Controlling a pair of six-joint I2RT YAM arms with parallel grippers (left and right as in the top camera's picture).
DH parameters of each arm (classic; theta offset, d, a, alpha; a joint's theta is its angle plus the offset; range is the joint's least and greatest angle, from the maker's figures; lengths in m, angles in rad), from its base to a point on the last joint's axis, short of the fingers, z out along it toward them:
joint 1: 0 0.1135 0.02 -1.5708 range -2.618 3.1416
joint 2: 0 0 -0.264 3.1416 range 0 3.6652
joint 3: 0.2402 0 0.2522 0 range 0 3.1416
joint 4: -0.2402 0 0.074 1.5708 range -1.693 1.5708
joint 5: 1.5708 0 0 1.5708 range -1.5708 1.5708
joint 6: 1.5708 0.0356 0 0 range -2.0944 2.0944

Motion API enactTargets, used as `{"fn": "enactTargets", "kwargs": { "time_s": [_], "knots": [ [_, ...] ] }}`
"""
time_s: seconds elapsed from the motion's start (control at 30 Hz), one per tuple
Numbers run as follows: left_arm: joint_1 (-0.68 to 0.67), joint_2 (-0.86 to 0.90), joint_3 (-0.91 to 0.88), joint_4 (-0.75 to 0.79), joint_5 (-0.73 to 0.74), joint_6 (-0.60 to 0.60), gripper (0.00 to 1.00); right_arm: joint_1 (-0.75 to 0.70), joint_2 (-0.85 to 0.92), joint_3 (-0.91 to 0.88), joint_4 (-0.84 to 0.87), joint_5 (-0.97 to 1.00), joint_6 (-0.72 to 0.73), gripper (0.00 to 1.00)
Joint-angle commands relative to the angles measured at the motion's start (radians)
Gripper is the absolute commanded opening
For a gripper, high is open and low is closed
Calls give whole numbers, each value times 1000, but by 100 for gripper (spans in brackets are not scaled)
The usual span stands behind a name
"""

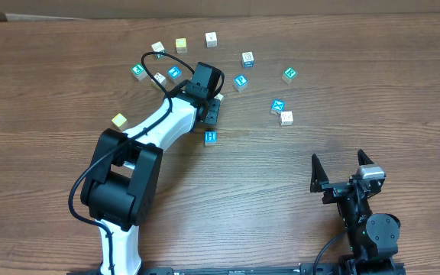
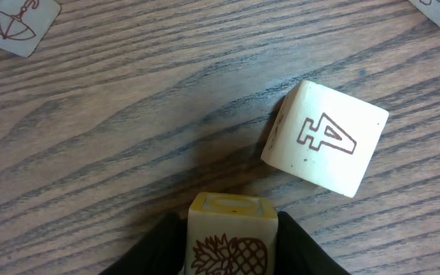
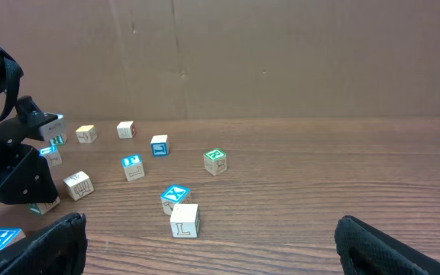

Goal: Form a tower
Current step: 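Lower and close the left gripper on the pineapple block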

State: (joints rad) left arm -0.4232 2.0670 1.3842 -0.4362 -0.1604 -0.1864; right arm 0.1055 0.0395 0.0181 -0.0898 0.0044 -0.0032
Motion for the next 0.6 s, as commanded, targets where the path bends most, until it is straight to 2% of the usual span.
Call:
{"fn": "enactTargets", "kwargs": {
  "time_s": [0.0, 0.3, 0.57],
  "knots": [
    [5, 14, -9, 5, -3, -13, 26, 5, 3, -10, 5, 0, 3, 100],
    [5, -1, 27, -24, -3, -28, 25, 5, 3, -10, 6, 0, 3, 100],
    [4, -134, 34, -50, -4, -48, 25, 5, 3, -10, 6, 0, 3, 100]
  ]
}}
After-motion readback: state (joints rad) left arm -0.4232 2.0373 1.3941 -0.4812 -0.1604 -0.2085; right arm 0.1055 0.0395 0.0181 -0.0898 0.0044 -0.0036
